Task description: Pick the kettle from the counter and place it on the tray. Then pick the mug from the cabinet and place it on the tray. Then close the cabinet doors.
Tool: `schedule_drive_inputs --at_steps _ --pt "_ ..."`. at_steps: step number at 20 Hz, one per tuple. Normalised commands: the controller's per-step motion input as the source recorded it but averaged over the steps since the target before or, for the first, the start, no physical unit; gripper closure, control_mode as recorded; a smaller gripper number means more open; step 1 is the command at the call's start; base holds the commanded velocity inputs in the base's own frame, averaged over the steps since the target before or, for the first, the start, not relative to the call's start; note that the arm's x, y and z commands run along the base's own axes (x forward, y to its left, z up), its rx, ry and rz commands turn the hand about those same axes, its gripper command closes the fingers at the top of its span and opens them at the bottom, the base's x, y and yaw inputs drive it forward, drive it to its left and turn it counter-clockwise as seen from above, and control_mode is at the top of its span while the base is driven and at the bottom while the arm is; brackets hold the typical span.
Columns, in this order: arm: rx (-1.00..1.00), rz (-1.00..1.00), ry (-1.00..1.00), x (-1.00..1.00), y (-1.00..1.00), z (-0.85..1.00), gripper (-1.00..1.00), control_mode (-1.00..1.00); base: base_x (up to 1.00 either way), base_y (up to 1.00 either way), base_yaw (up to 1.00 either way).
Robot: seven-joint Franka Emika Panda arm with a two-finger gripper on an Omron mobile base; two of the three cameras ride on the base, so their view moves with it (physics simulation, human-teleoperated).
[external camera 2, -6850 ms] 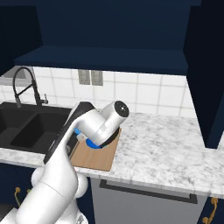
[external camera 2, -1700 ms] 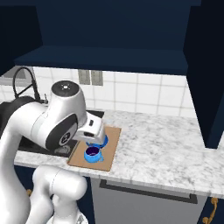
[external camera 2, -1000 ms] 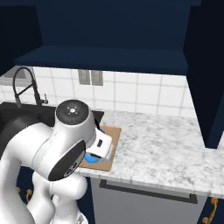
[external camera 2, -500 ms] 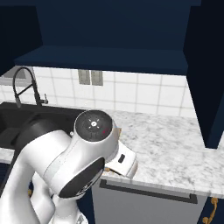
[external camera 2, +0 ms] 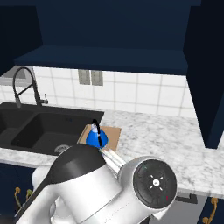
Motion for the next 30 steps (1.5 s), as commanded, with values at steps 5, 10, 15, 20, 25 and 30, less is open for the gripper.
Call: schedule_drive_inputs --at_steps 5,10,15,20,25,30 --pt "0.15 -0.14 -0.13 -0.05 -0.6 0.1 -1.0 -1.0 0.0 0.0 0.0" --pt "0.23 -0.13 -0.19 0.0 -0.7 0.04 -1.0 -1.0 0.0 0.0 0.0" --pt "0.16 -0.1 -0.25 0.0 -0.32 0.06 -1.0 -1.0 0.0 0.0 0.0" --pt "0.32 -0.08 -0.19 0.0 -0.3 0.16 -1.0 -1.0 0.0 0.0 0.0" --pt "0.14 -0.07 -0.09 0.02 -0.12 0.0 -1.0 -1.0 0.0 0.0 0.0" --pt "0.07 -0.05 0.0 0.09 -0.01 -0.02 1.0 -1.0 0.0 0.0 0.0"
